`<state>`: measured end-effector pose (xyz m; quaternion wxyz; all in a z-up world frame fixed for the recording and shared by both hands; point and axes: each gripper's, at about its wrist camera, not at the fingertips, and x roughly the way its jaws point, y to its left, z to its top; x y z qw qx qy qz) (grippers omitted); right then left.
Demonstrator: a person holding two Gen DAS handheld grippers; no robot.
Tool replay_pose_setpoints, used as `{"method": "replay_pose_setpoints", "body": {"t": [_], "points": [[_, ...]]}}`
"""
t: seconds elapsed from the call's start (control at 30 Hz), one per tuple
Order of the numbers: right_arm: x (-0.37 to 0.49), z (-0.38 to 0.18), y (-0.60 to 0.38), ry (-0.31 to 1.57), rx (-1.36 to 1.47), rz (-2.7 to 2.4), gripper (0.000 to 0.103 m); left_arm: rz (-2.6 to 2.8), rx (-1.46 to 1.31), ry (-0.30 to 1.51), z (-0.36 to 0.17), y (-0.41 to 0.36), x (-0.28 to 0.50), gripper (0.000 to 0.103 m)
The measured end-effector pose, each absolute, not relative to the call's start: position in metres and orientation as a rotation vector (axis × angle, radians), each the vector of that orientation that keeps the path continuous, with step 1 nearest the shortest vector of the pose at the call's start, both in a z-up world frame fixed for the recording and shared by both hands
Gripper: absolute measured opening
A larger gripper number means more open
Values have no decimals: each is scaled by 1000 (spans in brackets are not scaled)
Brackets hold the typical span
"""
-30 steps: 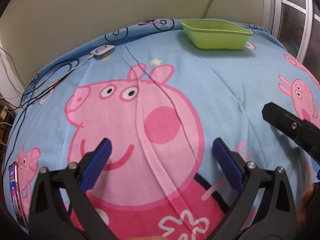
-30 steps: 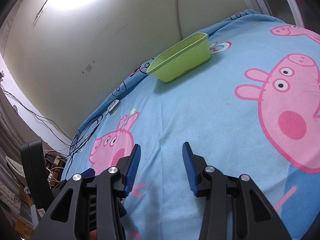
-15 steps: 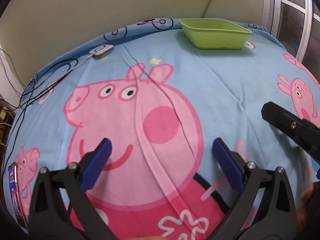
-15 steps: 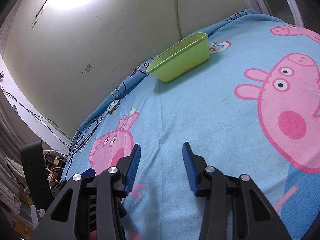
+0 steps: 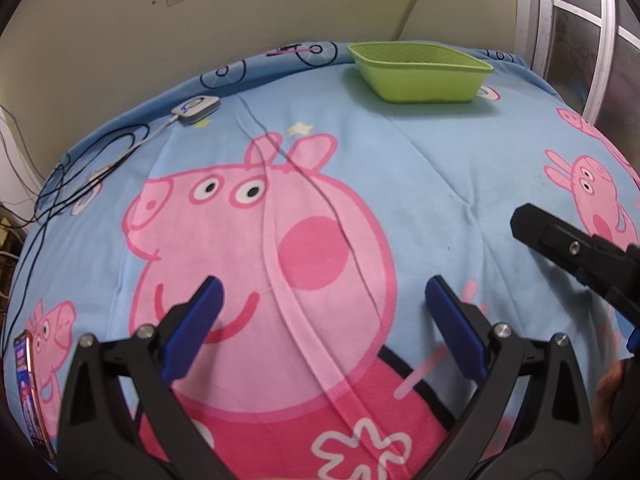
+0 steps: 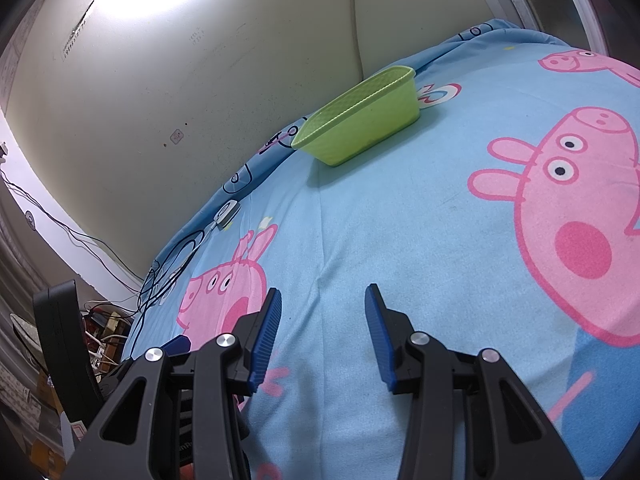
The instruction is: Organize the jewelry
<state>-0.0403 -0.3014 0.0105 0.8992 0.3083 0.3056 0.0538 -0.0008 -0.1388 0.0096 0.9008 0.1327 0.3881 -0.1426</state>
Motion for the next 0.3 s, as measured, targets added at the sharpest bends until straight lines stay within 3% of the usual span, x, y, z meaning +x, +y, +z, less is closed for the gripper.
{"method": "replay_pose_setpoints", "body": {"t": [0.3], "points": [[-41,11,-301,633,639,111,23,-289,267,840,7,-137,5,97]]}}
